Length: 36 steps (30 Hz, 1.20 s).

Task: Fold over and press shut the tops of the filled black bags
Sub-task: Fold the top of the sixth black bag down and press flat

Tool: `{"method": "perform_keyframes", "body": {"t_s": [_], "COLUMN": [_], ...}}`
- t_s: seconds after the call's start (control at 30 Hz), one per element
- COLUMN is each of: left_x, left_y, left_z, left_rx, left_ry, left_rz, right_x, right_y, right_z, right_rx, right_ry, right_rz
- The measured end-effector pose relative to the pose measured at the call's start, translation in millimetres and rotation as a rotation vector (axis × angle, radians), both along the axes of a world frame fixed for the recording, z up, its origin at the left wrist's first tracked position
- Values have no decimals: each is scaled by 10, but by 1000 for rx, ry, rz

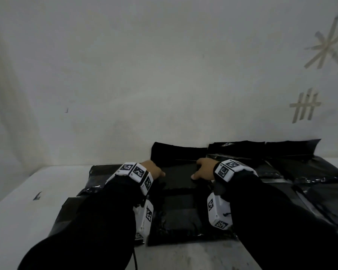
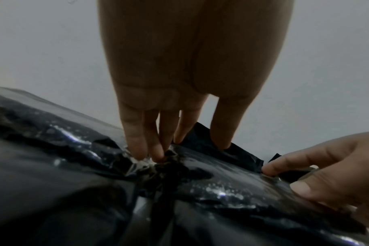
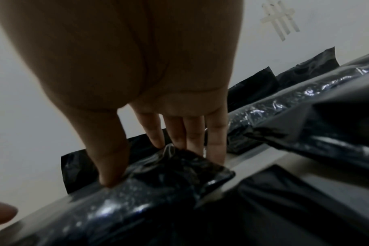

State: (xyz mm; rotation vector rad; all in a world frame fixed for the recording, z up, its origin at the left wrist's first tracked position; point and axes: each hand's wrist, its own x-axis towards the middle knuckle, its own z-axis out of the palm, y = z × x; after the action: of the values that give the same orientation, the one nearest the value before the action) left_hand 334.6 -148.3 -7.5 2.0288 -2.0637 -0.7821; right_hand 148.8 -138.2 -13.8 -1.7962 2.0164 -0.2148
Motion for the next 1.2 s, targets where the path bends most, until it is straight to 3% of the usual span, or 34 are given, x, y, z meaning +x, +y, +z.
{"method": "perform_keyframes", "body": {"t_s": [0.13, 0.37, 0.63, 0.8, 1.2], "left_x": [17, 74, 159, 136, -150], "left_y": [5, 143, 696, 1235, 2570], "left_z": [-1, 187, 495, 460, 167], "left_rx": [-8, -178, -375, -283, 43], "left_ry": [105, 238, 386, 476, 200], "left_rz": [41, 68, -36, -126, -269], "right_x": [-25, -64, -228, -440, -751], "right_y": [-13, 99, 699, 1359, 2672], "right_z": [11, 275, 598, 606, 158], "right_rx": [-28, -199, -402, -315, 39], "right_ry": [-74, -201, -380, -434, -421], "right_rz": [27, 58, 74, 115, 109]}}
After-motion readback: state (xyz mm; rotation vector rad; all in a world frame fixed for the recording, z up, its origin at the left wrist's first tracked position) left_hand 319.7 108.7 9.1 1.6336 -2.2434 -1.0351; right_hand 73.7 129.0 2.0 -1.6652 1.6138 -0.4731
